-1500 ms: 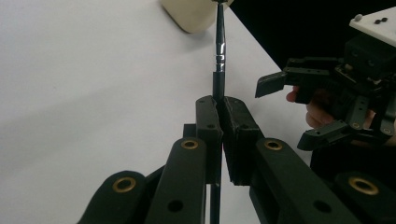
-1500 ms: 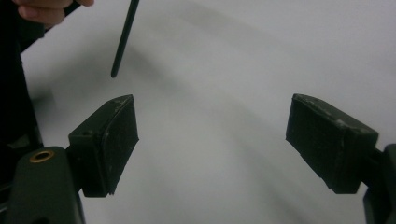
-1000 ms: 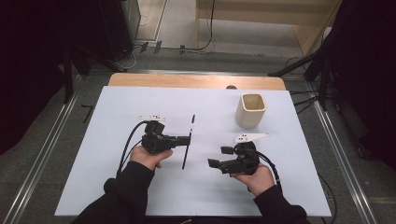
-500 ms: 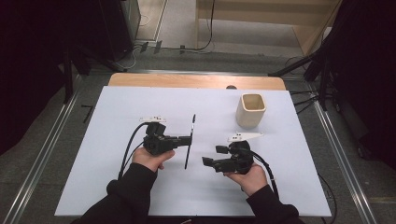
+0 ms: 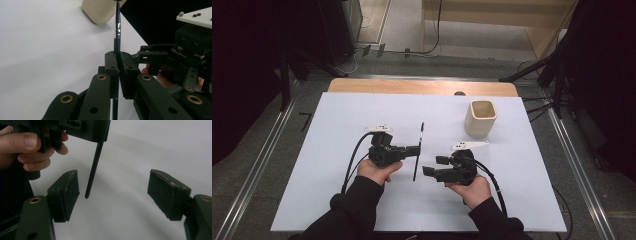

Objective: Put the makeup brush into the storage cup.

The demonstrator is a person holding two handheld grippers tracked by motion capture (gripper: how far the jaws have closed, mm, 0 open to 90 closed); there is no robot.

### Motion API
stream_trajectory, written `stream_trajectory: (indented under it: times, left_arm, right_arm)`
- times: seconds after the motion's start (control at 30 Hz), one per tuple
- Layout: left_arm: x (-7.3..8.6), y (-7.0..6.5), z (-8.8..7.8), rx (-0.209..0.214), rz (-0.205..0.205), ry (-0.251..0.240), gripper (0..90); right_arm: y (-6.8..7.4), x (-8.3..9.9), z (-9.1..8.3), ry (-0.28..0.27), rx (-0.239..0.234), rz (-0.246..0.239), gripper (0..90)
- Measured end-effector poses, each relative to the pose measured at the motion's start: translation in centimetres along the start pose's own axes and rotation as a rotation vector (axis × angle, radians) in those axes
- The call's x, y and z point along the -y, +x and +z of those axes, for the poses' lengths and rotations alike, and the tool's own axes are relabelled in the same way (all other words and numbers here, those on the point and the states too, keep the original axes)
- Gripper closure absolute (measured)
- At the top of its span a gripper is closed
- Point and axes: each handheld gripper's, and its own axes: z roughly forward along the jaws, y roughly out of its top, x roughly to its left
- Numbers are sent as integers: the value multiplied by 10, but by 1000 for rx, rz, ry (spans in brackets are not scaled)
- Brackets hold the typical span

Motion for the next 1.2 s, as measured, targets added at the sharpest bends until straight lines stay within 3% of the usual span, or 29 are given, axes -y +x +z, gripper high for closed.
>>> stream_trajectory:
  times: [0.47, 0.77, 0.93, 1.2]
  left_arm:
    - [3, -4, 5, -3, -1, -22, 858]
    - [5, -7, 7, -10, -10, -56, 858]
    - [7, -9, 10, -1, -7, -50, 858]
    - [8, -11, 13, 7, -12, -52, 858]
  right_arm:
    - [3, 1, 14, -16, -15, 66, 346]
    - [1, -1, 15, -40, -24, 99, 523]
    - [0, -2, 16, -42, -46, 114, 630]
    - [-2, -2, 19, -38, -65, 131, 723]
